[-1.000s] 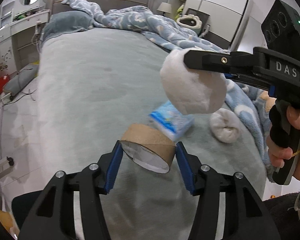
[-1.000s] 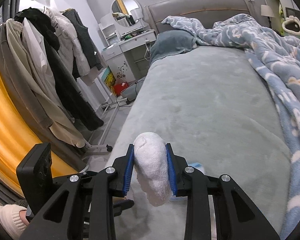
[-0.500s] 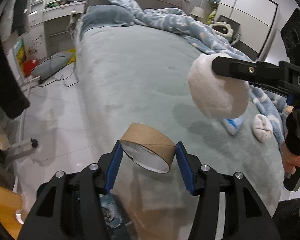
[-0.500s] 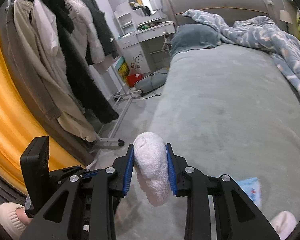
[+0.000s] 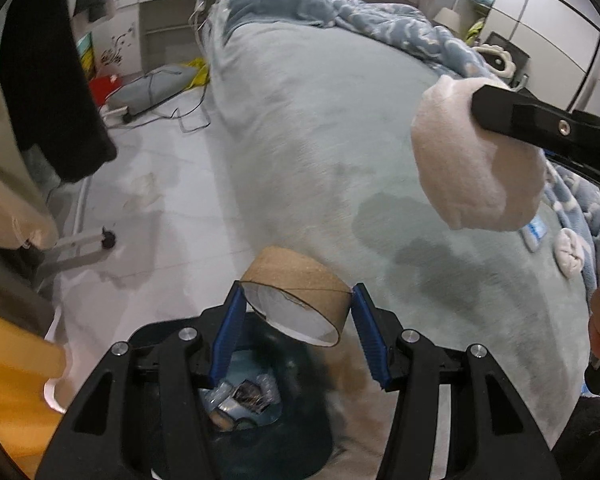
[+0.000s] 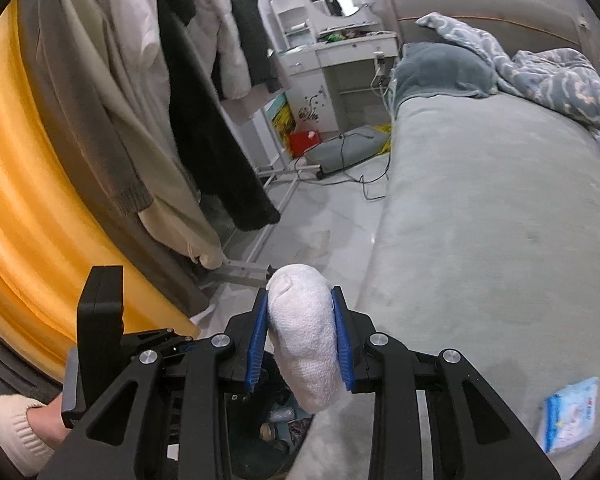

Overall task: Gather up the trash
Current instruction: 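Carry the tape core and white sock over the teal bin, then open left tool then right tool to drop tape core and sock into bin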

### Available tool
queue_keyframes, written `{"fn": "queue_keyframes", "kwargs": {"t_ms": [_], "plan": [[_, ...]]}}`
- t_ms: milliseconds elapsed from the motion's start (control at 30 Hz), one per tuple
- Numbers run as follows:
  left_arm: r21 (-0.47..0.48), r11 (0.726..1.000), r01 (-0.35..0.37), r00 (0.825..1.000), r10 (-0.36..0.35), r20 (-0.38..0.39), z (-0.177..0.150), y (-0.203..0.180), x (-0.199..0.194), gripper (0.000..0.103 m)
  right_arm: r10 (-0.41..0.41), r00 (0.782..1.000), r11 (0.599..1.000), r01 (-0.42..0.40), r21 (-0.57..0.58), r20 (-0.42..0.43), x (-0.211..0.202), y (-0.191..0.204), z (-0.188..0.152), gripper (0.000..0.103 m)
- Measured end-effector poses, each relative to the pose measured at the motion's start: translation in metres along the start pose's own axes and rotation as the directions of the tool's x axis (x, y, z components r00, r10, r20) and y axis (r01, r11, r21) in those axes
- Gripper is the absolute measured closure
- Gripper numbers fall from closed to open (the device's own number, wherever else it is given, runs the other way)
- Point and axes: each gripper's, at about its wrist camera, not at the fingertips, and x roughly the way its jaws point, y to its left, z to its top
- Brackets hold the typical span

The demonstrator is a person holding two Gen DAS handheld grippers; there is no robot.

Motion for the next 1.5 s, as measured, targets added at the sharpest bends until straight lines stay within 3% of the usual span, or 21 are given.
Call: {"fn": "queue_keyframes", "kwargs": {"t_ms": [400,767,1033,1233,1500], "plan": [[-0.073,0.996,-0.055,0.988,0.044,-0.146,-0.030,0.057,0.013,0.046,0.052,0.996,0.998,-0.055,-0.037,-0.075,0.052,0.049,-0.007,0.072],[-0.120,0.992,-0.039,0.945,-0.003,-0.326,-0.068,0.088,0.029,0.046,0.068,0.985,0.994,-0.081,-0.078,-0.159,0.093,0.080,-0.021,0.072],[-0.136,0.989,-0.052,0.921,-0.005,-0.389,-0.085,0.104,0.030,0.045,0.071,0.975,0.991,-0.093,-0.097,-0.209,0.112,0.091,-0.031,0.072],[-0.135,0.989,-0.054,0.926,-0.001,-0.378,-0.087,0.113,0.021,0.030,0.067,0.960,0.991,-0.095,-0.092,-0.272,0.132,0.095,-0.044,0.072],[-0.152,0.988,-0.030,0.963,-0.013,-0.269,-0.072,0.118,-0.008,0.022,0.033,0.931,0.993,-0.070,-0.091,-0.362,0.158,0.096,-0.064,0.072]]}}
